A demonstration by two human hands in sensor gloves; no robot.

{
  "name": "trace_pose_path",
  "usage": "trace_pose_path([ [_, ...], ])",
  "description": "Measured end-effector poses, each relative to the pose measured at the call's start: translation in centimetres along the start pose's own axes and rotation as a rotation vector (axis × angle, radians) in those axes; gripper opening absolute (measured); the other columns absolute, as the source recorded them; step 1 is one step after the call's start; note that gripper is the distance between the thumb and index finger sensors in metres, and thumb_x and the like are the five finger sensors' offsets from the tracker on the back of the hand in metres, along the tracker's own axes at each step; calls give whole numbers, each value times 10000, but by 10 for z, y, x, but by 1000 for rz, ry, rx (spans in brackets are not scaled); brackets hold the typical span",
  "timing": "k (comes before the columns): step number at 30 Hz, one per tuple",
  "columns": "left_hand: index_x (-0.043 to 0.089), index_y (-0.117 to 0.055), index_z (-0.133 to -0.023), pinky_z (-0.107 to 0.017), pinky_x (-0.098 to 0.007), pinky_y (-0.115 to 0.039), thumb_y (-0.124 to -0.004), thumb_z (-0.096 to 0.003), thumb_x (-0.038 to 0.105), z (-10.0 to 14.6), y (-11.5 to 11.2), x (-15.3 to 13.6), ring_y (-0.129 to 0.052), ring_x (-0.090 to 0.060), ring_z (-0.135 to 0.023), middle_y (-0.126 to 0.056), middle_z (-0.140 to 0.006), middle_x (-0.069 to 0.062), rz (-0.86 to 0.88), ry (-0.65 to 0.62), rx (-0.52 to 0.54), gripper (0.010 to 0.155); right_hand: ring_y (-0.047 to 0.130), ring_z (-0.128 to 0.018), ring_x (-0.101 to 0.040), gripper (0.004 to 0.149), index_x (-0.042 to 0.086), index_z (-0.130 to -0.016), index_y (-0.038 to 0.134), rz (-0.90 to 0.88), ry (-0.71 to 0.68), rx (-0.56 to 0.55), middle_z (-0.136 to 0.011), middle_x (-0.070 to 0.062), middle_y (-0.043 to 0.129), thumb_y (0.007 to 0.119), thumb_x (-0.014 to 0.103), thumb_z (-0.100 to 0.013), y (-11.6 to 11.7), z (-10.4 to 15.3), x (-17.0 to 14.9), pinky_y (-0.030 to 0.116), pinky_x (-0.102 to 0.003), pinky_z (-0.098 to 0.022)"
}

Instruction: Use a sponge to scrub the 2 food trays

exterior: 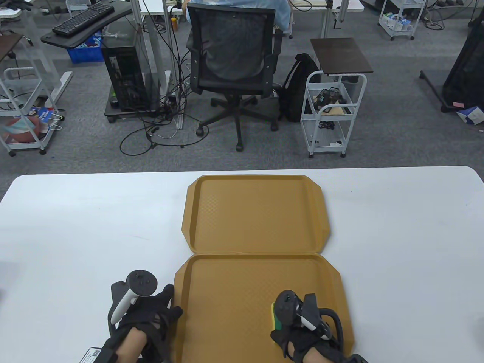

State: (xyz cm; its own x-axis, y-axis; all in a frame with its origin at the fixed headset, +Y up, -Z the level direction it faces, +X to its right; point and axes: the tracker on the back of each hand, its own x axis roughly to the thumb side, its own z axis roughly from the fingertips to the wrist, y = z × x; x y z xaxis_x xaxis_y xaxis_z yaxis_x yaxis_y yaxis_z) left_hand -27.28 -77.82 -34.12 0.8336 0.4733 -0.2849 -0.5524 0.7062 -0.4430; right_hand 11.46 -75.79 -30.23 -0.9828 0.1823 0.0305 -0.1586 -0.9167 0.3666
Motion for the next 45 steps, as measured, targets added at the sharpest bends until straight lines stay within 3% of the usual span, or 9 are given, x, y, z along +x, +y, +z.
trace_pose_path([
  [10, 289, -525, -1079, -319, -377, -975, -844, -429, 494, 3, -3, 0, -1158, -167, -345, -1024, -653, -1, -14, 6, 26, 753, 777, -849, -429, 757, 210, -1081, 522, 8, 35, -10, -1146, -122, 439, 903, 396, -453, -3, 8, -33, 747, -559, -629],
  [14, 252, -541, -1078, -333, -380, -976, -831, -431, 519, 7, -6, 4, -1158, -159, -362, -1017, -662, 5, -61, 10, 64, 758, 816, -806, -430, 756, 199, -1069, 562, 65, 38, -115, -1129, -138, 492, 864, 503, -445, 4, 12, -26, 765, -554, -612],
  [20, 224, -465, -1099, -367, -384, -965, -956, -363, 554, 11, -11, 11, -1140, -157, -400, -969, -722, -1, -95, 34, 42, 944, 835, -795, -436, 750, 193, -1063, 582, 87, 29, -150, -1124, -142, 517, 921, 434, -440, 0, 14, -19, 781, -548, -612],
  [25, 124, -591, -1058, -335, -407, -954, -995, -357, 524, 10, -13, -2, -1112, -145, -316, -1003, -621, 14, 210, 66, -98, 903, 830, -800, -430, 749, 201, -1059, 595, -20, 16, -227, -1126, -133, 522, 930, 438, -433, -23, 24, -33, 774, -546, -617],
  [29, 207, -731, -976, -373, -397, -924, -988, -378, 511, 15, -4, 1, -1052, -118, -316, -974, -595, 59, 383, -33, -144, 718, 826, -801, -436, 746, 200, -1059, 598, -124, 12, -283, -1126, -133, 524, 932, 429, -434, -41, 35, -47, 770, -551, -619],
  [32, 284, -653, -971, -519, -435, -869, -904, -452, 505, 20, 1, 7, -1041, -200, -622, -870, -830, 46, 458, -137, -141, 618, 824, -802, -438, 741, 199, -1058, 603, -170, 3, -311, -1128, -130, 526, 933, 425, -434, -50, 41, -53, 766, -554, -620],
  [33, 293, -643, -971, -491, -434, -911, -887, -457, 495, 23, 3, 9, -1073, -258, -666, -844, -916, 1, 493, -134, -102, 603, 824, -802, -439, 739, 199, -1058, 606, -183, -2, -317, -1127, -131, 526, 933, 424, -435, -52, 43, -54, 766, -555, -621],
  [36, 260, -645, -969, -334, -385, -1009, -870, -462, 452, 25, 9, 15, -1189, -267, -512, -926, -875, -33, 582, -150, -81, 587, 824, -803, -439, 738, 201, -1058, 607, -190, -18, -335, -1128, -128, 529, 933, 424, -434, -57, 48, -57, 764, -555, -622],
  [45, 258, -698, -985, -320, -370, -1002, -919, -461, 463, 33, 43, 5, -1176, -294, -482, -961, -858, -43, 797, -101, -50, 605, 821, -805, -440, 728, 203, -1056, 617, -275, -46, -402, -1129, -127, 533, 933, 417, -437, -79, 64, -71, 760, -556, -624],
])
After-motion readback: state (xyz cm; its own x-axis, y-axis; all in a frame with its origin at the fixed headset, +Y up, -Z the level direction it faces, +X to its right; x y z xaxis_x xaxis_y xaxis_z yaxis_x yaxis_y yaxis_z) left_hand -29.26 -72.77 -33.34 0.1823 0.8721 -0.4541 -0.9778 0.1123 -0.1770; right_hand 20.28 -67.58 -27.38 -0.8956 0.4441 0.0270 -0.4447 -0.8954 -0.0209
